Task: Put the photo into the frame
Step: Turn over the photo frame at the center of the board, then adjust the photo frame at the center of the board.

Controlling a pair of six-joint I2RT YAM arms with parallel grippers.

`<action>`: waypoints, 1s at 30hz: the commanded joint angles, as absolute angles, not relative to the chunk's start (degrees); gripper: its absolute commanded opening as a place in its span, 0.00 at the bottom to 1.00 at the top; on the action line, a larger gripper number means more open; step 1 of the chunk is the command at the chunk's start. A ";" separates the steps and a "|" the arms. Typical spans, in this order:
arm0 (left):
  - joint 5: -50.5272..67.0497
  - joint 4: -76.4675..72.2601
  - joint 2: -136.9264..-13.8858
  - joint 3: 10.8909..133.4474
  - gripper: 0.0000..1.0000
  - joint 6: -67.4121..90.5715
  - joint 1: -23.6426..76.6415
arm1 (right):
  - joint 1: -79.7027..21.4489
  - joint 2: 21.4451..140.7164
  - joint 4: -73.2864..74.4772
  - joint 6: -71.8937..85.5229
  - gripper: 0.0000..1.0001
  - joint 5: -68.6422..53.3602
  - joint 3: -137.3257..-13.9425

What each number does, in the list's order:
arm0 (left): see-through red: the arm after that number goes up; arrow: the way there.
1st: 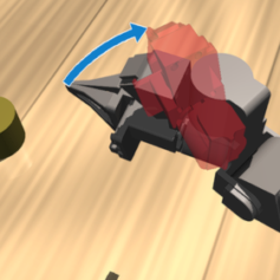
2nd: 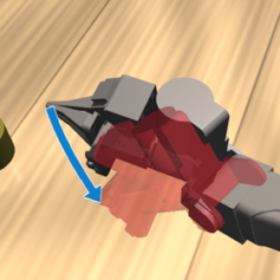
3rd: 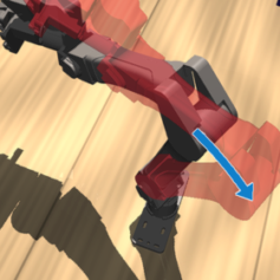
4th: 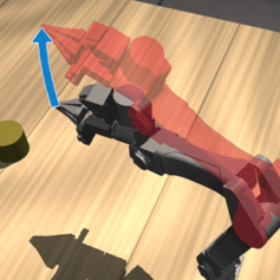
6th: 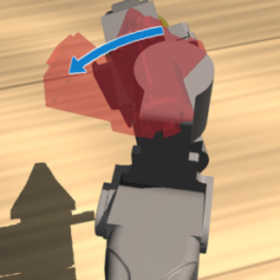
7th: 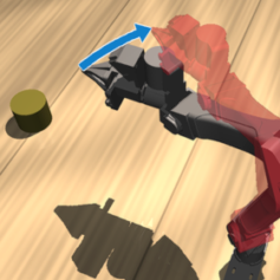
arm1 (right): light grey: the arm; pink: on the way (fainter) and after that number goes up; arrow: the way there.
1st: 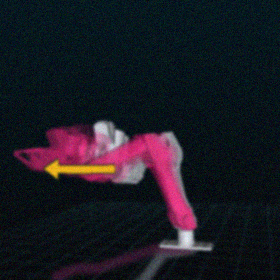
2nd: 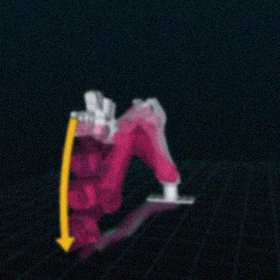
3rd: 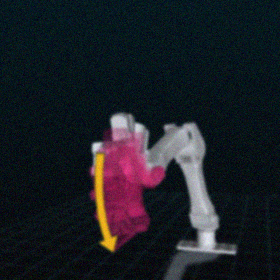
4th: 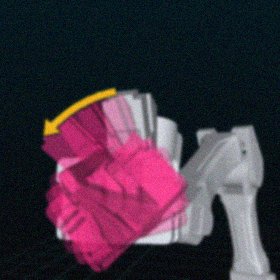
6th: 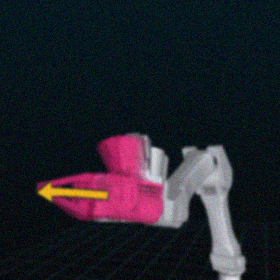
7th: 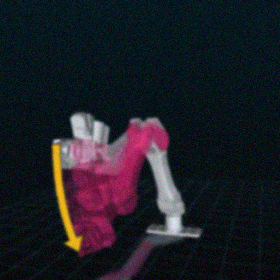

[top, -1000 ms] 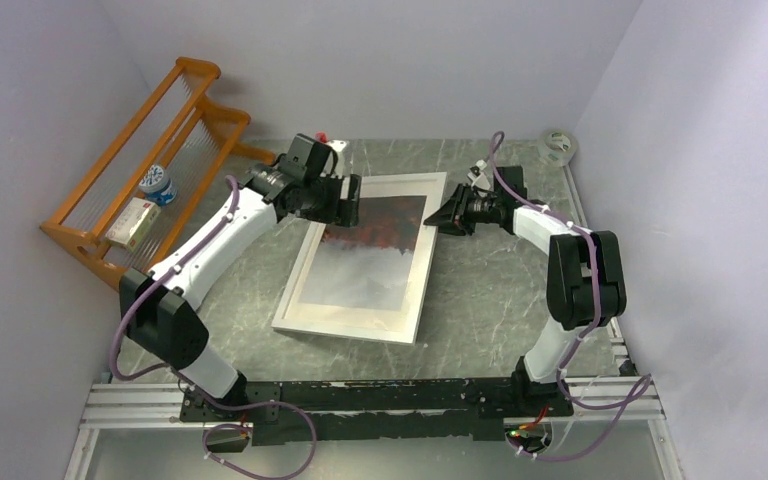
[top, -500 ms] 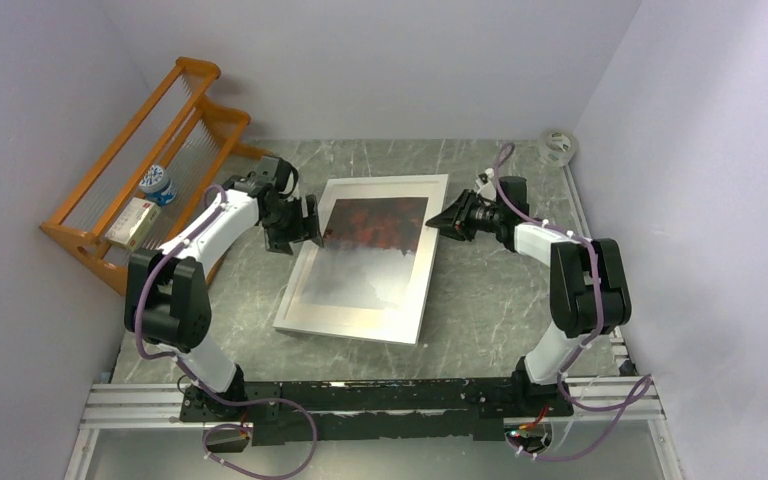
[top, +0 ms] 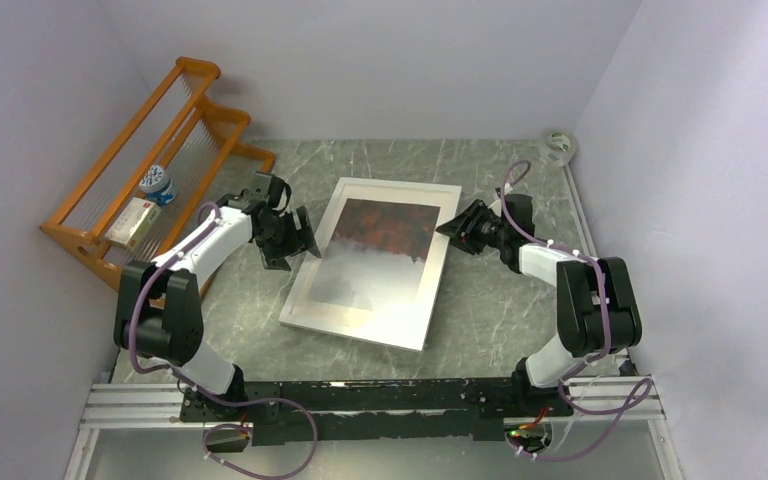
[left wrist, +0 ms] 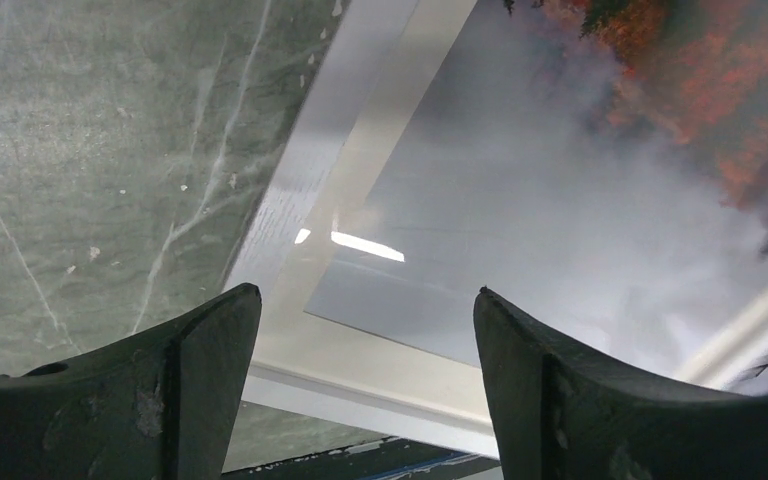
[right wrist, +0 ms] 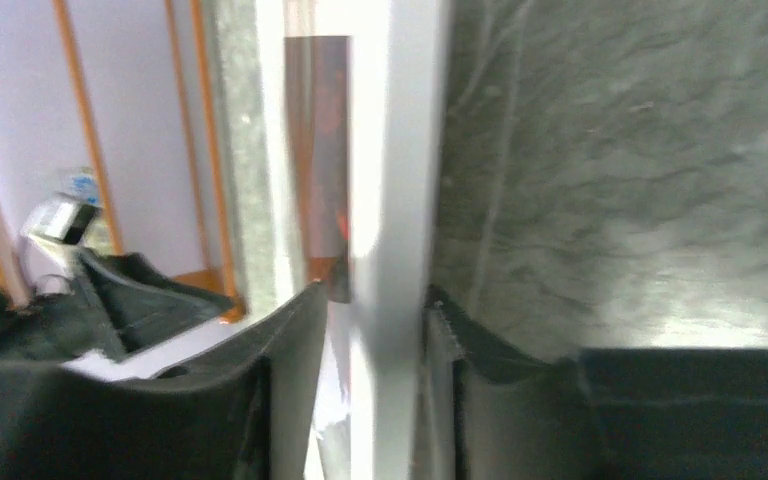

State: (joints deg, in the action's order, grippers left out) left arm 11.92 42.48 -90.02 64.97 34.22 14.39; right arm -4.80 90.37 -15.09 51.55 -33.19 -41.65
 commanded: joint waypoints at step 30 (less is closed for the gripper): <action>15.00 50.41 -72.02 43.84 0.91 46.60 13.69 | -4.47 105.00 12.62 34.57 0.80 -7.23 -75.42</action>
